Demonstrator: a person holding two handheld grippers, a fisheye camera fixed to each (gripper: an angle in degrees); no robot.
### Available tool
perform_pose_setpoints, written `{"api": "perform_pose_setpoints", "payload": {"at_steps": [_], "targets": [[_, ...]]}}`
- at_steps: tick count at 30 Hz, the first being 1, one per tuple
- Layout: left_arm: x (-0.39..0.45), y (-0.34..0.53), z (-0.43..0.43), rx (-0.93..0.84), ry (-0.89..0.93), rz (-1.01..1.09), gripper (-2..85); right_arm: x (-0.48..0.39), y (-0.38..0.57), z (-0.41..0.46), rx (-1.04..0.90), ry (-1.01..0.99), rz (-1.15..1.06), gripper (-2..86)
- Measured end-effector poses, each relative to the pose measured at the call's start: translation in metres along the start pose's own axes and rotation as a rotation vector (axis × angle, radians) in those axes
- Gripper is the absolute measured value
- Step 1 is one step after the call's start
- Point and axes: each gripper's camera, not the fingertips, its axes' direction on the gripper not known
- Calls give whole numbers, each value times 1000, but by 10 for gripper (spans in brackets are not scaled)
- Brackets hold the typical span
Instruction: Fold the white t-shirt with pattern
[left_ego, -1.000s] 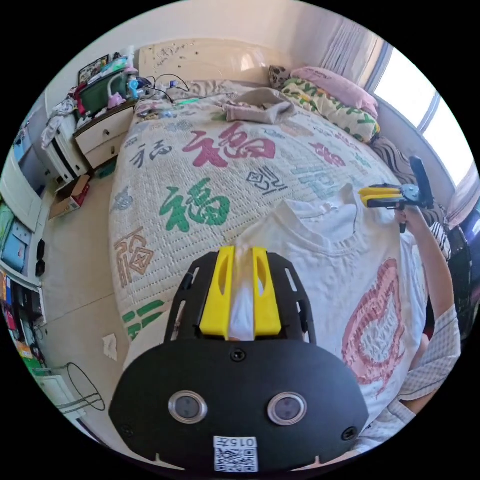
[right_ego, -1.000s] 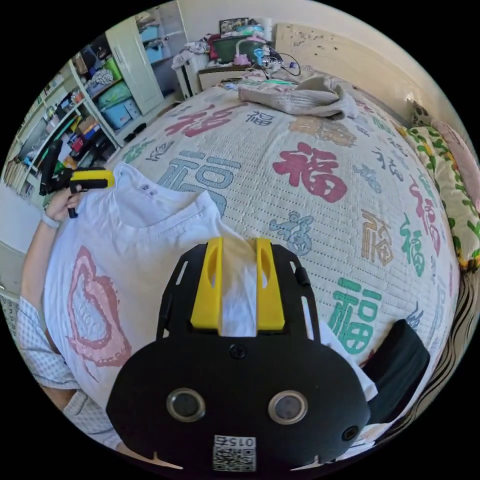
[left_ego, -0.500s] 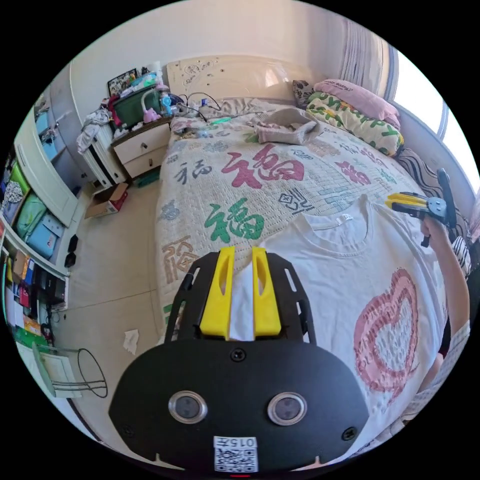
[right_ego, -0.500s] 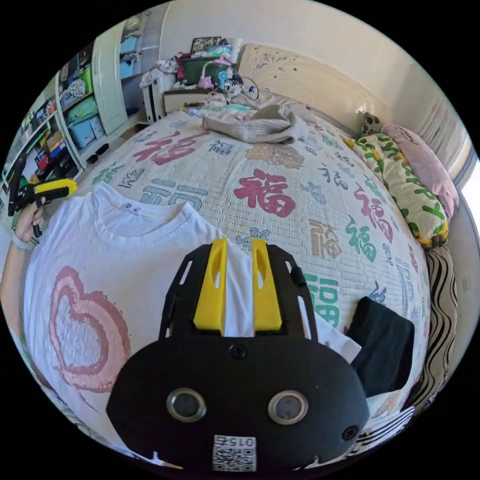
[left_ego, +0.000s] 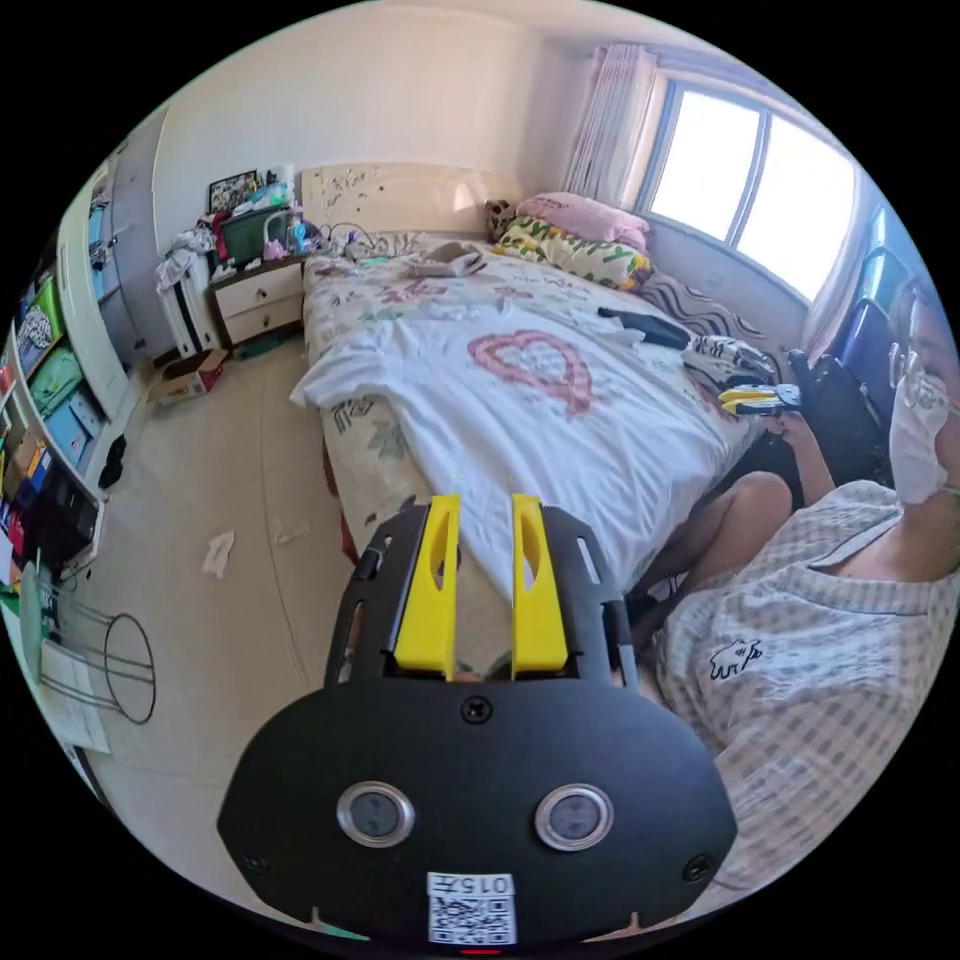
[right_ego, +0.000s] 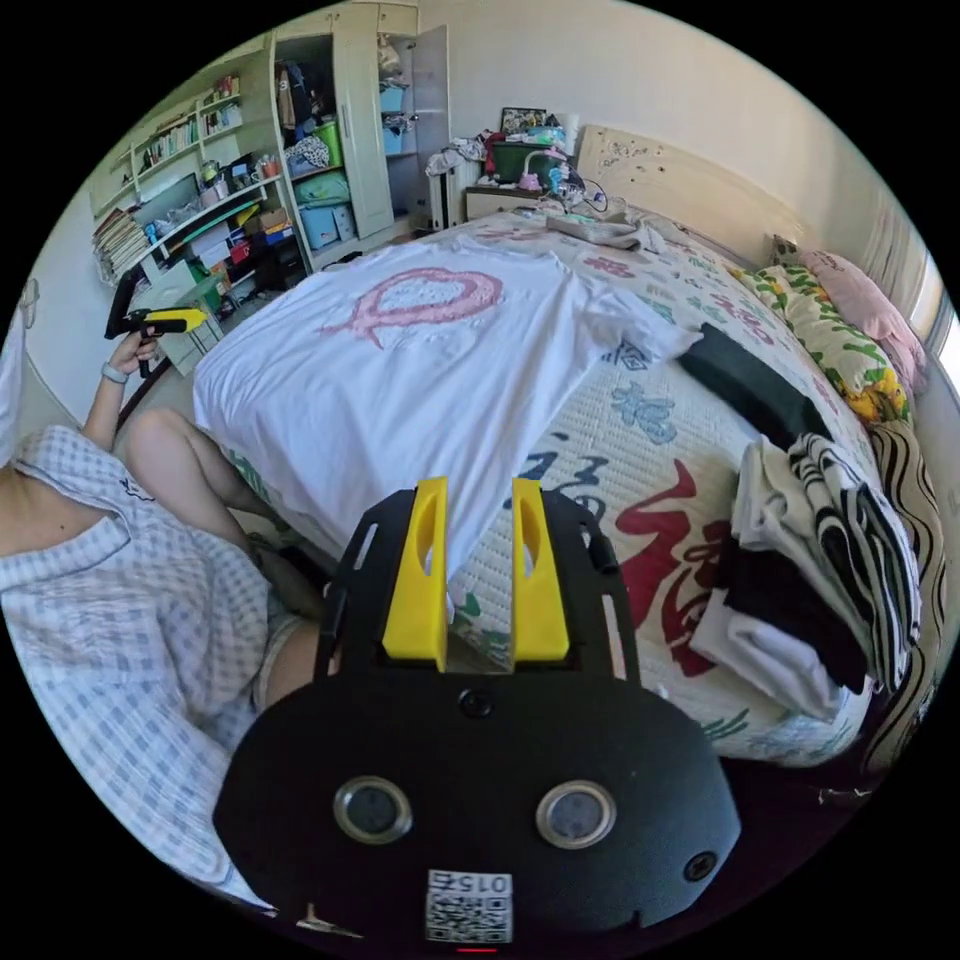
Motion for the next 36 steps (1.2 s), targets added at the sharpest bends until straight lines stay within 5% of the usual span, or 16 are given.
{"api": "perform_pose_setpoints", "payload": {"at_steps": [5, 10, 15, 26, 32, 36], "targets": [[-6, 34, 10, -84, 93, -40, 96, 7, 15, 25, -125, -279, 4, 112], [-8, 8, 51, -169, 245, -3, 89, -4, -7, 55, -231, -120, -19, 98], [-10, -8, 49, -199, 175, 30, 46, -14, -8, 56, -259, -8, -49, 40], [-32, -4, -20, -18, 246, -17, 0, 19, 30, 14, -104, -238, 46, -10], [-41, -3, 40, -194, 233, -36, 1, 37, 56, 88, -355, -223, 79, -10], [-50, -13, 30, -315, 114, -39, 7, 54, 78, 69, -248, -174, 115, -7]]}}
